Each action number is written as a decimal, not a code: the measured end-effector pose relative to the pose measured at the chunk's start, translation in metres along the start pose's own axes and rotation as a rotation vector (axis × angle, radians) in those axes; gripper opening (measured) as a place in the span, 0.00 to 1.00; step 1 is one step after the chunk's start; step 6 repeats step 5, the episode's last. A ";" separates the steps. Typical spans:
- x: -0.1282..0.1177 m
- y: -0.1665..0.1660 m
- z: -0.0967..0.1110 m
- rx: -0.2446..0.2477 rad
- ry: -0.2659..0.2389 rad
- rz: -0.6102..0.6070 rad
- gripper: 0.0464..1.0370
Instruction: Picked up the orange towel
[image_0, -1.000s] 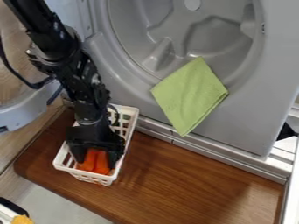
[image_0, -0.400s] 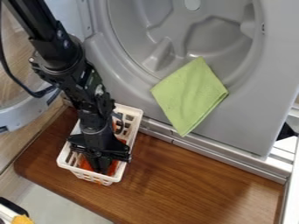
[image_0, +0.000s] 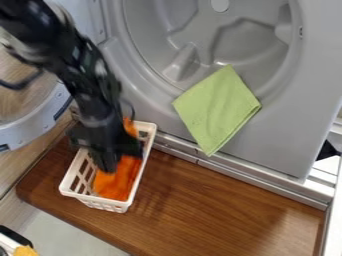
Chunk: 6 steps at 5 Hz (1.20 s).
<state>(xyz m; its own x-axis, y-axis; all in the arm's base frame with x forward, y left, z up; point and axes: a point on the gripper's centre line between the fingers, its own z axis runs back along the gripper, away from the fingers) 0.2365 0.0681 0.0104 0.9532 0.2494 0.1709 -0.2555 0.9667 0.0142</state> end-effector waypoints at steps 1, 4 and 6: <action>0.008 -0.005 0.050 -0.084 -0.113 0.004 0.00; -0.016 -0.090 0.095 -0.493 0.021 -0.543 0.00; -0.017 -0.094 0.080 -0.497 0.106 -0.598 0.03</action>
